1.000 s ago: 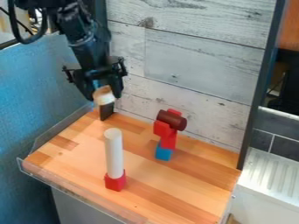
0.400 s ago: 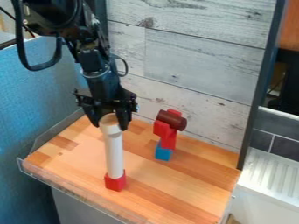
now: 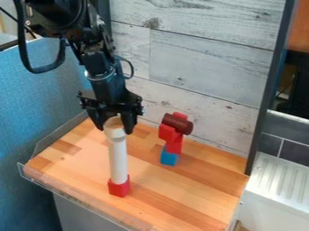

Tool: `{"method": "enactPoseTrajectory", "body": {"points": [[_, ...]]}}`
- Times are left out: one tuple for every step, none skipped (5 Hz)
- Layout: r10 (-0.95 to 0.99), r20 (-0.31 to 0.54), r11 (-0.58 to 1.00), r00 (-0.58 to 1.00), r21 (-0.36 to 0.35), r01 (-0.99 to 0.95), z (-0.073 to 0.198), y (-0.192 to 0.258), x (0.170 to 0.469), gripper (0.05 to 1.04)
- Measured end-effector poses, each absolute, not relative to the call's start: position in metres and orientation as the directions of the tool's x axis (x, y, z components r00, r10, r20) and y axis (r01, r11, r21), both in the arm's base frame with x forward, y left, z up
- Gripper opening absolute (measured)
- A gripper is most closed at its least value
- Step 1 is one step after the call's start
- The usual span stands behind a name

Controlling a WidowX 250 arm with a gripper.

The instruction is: Put the circle on top of the cylinder

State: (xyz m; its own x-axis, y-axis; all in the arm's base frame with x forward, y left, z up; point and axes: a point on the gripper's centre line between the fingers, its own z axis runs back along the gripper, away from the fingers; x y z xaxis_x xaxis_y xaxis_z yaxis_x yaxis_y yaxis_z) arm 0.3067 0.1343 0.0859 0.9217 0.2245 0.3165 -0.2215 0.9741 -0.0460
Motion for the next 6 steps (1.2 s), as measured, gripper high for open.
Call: {"method": "enactPoseTrajectory", "body": {"points": [[0.223, 0.323, 0.974, 0.920, -0.039, -0.222, 0.0866, 0.1356, 0.3073, 0.773], [0.220, 0.322, 0.975, 0.921, -0.033, -0.222, 0.0865, 0.1363, 0.3069, 0.773], [0.216, 0.320, 0.975, 0.922, -0.027, -0.219, 0.0839, 0.1366, 0.3056, 0.773], [0.212, 0.311, 0.976, 0.926, -0.022, -0.216, 0.0818, 0.1360, 0.3035, 0.773], [0.210, 0.303, 0.977, 0.929, -0.023, -0.214, 0.0790, 0.1348, 0.3010, 0.773], [0.208, 0.308, 0.977, 0.928, -0.015, -0.214, 0.0776, 0.1358, 0.3006, 0.843]]}}
